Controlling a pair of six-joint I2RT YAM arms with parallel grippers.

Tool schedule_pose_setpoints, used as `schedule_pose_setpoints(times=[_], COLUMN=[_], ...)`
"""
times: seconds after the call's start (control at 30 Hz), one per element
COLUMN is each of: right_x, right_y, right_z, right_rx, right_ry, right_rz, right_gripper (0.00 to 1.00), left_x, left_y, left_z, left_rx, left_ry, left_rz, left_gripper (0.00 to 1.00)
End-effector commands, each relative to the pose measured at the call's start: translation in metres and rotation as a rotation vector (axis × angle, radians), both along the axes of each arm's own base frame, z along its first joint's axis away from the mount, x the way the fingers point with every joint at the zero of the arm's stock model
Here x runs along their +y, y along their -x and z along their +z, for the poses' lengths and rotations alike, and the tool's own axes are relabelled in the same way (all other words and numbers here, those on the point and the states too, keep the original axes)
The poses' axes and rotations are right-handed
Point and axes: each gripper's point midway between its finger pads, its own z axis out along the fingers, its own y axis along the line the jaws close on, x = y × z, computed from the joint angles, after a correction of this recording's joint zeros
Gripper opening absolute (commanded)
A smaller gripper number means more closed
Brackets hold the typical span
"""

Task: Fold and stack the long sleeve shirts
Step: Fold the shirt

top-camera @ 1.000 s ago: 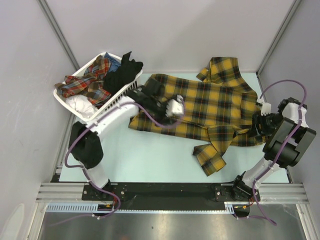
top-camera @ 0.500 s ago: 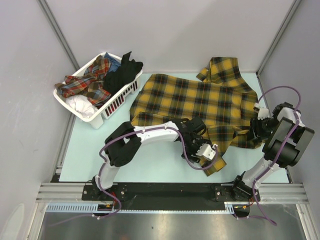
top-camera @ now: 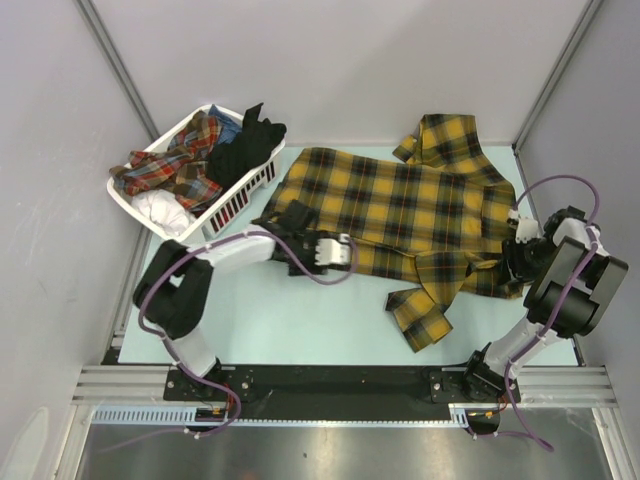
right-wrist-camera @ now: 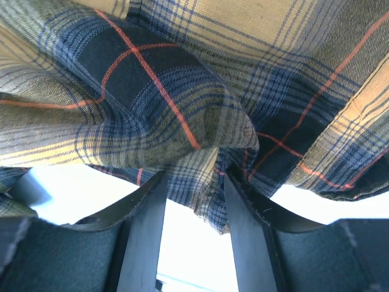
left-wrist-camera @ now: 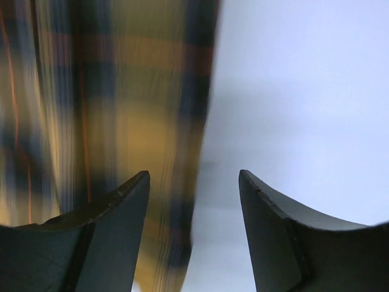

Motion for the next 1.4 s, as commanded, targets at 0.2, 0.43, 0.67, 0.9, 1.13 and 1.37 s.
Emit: schedule_pose_setpoints(times=[0.2,0.43,0.67,0.9,1.13,1.37], right_x=[-0.016,-0.021,-0.021,-0.012,0.018,0.049], right_y=[0.004,0.03,0.057,0.045,0.035,0.03], right_z=[-0.027,-0.039,-0.032,0.005,0.086,0.11], right_rx=[0.08,0.161,0.18,0.099,-0.098,-0.179], right_ry=[0.129,0.175,0.187,0.106,-0.03,-0.122], right_rz=[0.092,0.159,0.216,0.223,0.226,0.217], right_gripper=[0.37,0.08,0.0,0.33,0.91,0.91], left_x=[0.118,0.116,0.126,0.068,-0.088,-0.205], left_y=[-0.055,-0.021,0.028,0.001,0.079,0.179], left_z=[-0.036,-0.037,-0.03,0.041,0.107,0.087], left_rx=[-0.176,-0.097,-0.016,-0.051,0.067,0.181], left_ry=[-0.312,-0.291,-0.271,-0.021,0.259,0.242], left_rz=[0.117,0.062,0.033,0.069,-0.31,-0.733], left_gripper=[0.61,0.02,0.0,0.52,0.83,0.85])
